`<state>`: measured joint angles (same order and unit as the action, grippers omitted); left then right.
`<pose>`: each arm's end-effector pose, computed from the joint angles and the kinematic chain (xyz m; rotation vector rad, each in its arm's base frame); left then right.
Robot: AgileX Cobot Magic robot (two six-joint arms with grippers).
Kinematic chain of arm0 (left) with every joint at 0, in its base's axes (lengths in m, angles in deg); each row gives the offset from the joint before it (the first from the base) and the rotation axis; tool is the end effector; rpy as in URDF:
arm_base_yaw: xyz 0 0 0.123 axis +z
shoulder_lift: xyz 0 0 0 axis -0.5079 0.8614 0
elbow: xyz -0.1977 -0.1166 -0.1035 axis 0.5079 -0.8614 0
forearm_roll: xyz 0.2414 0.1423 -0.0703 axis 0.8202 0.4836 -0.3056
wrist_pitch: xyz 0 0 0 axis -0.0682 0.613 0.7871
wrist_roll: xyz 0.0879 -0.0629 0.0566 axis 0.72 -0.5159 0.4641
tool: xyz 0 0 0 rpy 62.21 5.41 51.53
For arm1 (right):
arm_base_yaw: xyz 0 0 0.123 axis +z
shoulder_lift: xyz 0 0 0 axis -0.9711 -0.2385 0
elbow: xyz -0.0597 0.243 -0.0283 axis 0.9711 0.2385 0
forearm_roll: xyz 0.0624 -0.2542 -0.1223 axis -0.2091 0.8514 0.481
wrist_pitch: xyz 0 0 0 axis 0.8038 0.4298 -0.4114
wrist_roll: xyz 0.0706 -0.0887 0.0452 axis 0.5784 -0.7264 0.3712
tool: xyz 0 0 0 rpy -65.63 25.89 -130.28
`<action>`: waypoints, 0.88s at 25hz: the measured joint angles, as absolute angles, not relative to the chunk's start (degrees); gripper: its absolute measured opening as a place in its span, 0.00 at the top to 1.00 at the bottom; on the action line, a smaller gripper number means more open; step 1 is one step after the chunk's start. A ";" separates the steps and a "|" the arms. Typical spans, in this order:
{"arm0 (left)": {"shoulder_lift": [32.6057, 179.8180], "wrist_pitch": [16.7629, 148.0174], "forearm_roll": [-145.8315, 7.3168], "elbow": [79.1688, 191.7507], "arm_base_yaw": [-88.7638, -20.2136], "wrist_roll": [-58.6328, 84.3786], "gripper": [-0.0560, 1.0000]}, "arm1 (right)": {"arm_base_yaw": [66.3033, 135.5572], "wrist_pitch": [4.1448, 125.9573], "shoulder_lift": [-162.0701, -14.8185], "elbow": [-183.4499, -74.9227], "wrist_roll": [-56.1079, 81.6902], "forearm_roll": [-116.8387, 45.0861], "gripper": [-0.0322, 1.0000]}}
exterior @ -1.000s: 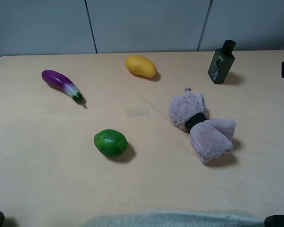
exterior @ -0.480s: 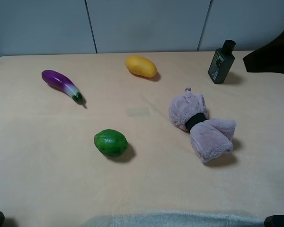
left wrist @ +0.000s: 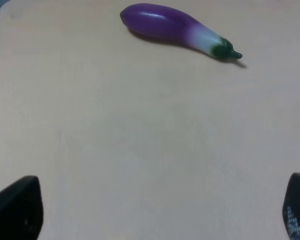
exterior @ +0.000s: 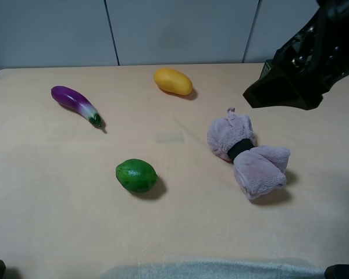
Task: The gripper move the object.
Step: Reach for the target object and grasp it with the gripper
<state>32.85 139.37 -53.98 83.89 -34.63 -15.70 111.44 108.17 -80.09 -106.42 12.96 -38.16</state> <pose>0.0899 -0.0032 0.2777 0.1702 2.0457 0.0521 0.2257 0.1803 0.2730 -1.1546 2.2536 0.3088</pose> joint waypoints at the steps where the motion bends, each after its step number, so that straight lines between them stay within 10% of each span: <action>1: 32.85 139.37 -53.98 83.89 -34.63 -15.70 0.05 | 112.53 108.17 -80.97 -106.60 12.83 -37.88 0.30; 22: 32.85 139.37 -53.98 83.89 -34.63 -15.70 0.05 | 131.21 105.94 -99.37 -115.05 12.81 -31.14 0.30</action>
<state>32.85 139.37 -53.98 83.89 -34.63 -15.70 131.21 105.94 -99.37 -115.05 12.81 -31.14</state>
